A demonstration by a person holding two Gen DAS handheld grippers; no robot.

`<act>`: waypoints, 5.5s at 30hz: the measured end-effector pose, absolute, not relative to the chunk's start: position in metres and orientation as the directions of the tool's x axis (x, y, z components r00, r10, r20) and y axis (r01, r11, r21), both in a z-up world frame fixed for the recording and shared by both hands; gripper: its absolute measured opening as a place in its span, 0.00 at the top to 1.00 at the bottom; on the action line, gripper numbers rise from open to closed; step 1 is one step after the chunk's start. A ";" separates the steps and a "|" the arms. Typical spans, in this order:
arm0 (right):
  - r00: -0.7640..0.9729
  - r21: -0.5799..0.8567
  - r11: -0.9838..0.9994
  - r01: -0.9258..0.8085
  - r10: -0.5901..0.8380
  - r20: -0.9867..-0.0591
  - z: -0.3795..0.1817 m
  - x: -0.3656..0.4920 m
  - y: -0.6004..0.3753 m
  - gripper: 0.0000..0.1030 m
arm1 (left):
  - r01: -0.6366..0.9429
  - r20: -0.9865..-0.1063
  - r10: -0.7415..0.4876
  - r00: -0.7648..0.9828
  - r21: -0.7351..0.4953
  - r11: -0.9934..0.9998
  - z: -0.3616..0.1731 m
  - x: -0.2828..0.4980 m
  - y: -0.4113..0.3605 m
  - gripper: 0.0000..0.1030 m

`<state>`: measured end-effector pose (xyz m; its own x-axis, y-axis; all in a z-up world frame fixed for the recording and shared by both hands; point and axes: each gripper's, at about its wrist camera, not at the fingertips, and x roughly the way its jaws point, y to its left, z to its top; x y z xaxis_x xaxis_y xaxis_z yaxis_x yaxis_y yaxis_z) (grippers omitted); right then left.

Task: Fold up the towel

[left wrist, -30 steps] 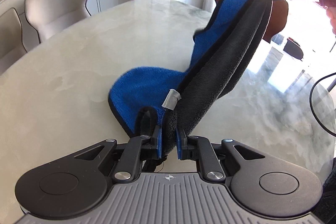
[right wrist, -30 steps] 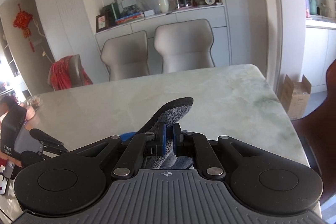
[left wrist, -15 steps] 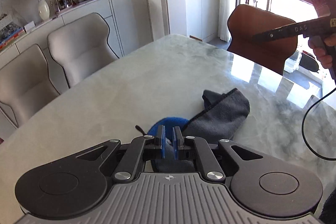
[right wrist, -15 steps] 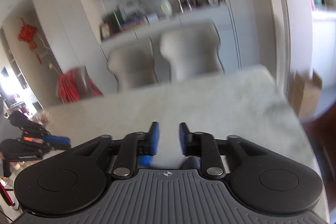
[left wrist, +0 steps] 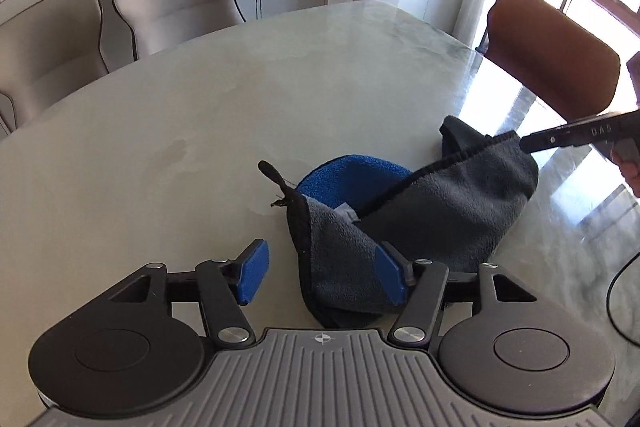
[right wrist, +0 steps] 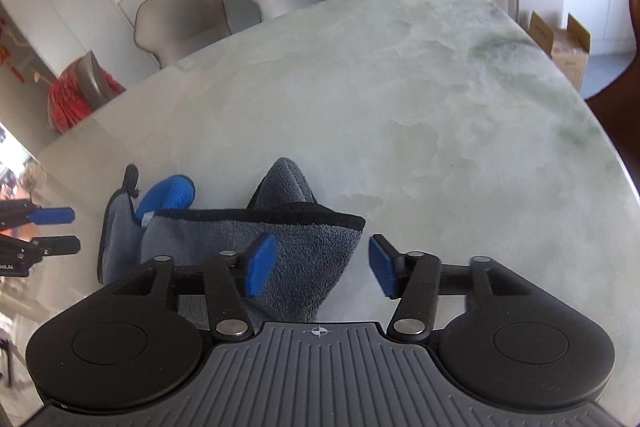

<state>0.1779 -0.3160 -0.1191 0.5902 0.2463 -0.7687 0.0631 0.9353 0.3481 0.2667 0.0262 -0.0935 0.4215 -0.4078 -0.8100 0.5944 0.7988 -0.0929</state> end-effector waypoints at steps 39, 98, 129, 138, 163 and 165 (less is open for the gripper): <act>0.910 0.141 0.941 -0.308 0.334 -0.246 0.109 0.225 -0.283 0.93 | 0.425 -0.390 -0.393 0.833 -0.004 0.905 0.131 0.260 0.069 0.97; 0.558 0.078 0.994 -0.082 0.111 -0.823 -0.100 0.078 -0.298 0.90 | 0.636 -0.876 -0.384 0.290 -0.124 0.762 -0.123 0.138 0.048 0.68; 0.487 0.183 0.982 -0.050 0.184 -0.854 -0.111 0.060 -0.299 0.73 | 0.570 -0.863 -0.365 0.349 -0.113 0.814 -0.117 0.131 0.061 0.57; 0.613 0.077 0.996 -0.039 0.085 -0.786 -0.103 0.146 -0.296 0.73 | 0.476 -0.792 -0.341 0.506 -0.074 0.877 -0.111 0.237 0.022 0.49; 0.585 -0.080 0.997 -0.021 -0.052 -0.809 -0.145 0.261 -0.300 0.74 | 0.384 -0.821 -0.221 0.527 -0.003 0.923 -0.147 0.284 0.033 0.33; 0.589 -0.120 0.993 0.018 -0.107 -0.801 -0.145 0.269 -0.308 0.63 | 0.380 -0.819 -0.220 0.530 -0.002 0.925 -0.148 0.285 0.034 0.32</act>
<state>0.2692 -0.3078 -0.1450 0.5886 -0.1074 -0.8012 0.0184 0.9927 -0.1196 0.2847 0.0343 -0.1477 0.5299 -0.2198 -0.8191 0.3799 0.9250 -0.0024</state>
